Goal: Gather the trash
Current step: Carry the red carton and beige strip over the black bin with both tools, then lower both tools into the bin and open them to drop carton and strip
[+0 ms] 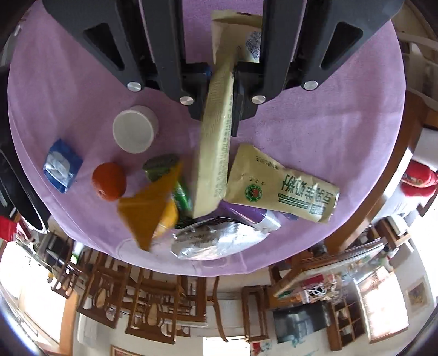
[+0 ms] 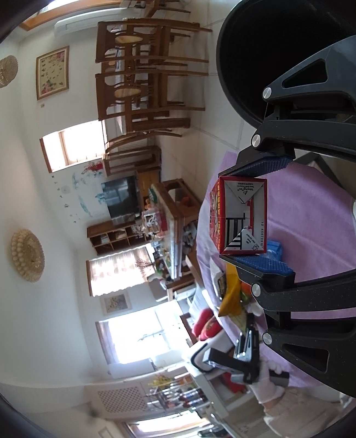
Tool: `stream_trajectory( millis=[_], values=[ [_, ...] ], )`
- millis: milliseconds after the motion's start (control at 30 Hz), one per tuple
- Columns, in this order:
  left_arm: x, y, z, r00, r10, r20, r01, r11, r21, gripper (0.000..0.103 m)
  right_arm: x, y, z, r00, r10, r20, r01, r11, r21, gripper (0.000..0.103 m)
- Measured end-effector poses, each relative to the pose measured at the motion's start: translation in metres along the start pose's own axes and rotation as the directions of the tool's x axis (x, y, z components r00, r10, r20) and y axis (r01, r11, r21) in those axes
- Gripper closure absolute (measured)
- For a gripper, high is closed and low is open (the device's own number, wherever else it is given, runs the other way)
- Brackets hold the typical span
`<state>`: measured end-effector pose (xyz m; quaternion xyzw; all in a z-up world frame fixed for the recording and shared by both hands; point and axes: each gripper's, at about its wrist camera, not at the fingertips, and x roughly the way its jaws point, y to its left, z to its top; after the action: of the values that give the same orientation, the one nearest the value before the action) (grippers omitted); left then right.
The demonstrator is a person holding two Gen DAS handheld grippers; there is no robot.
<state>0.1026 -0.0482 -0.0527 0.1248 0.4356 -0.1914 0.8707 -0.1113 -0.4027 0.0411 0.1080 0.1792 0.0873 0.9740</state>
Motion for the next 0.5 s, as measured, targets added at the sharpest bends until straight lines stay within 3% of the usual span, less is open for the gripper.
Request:
stream_trajectory(
  millis=[167,267,500],
  values=[
    [-0.031,-0.003,-0.006,0.993,-0.022,0.117,0.034,0.995,-0.095,0.095,0.007,0.005,0.006,1.0,0.026,0.0,-0.026,1.0,-0.015,0.052],
    [-0.062,-0.014,-0.001,0.978,-0.026,0.208,0.055,0.99,-0.132,0.094,0.01,0.011,0.007,0.999,0.051,0.004,-0.05,0.999,-0.02,0.052],
    [-0.1,-0.103,0.027,0.935,-0.146,0.325,0.165,0.986,-0.031,0.094,-0.005,0.002,0.011,0.998,0.056,0.036,-0.056,0.998,-0.008,0.052]
  ],
)
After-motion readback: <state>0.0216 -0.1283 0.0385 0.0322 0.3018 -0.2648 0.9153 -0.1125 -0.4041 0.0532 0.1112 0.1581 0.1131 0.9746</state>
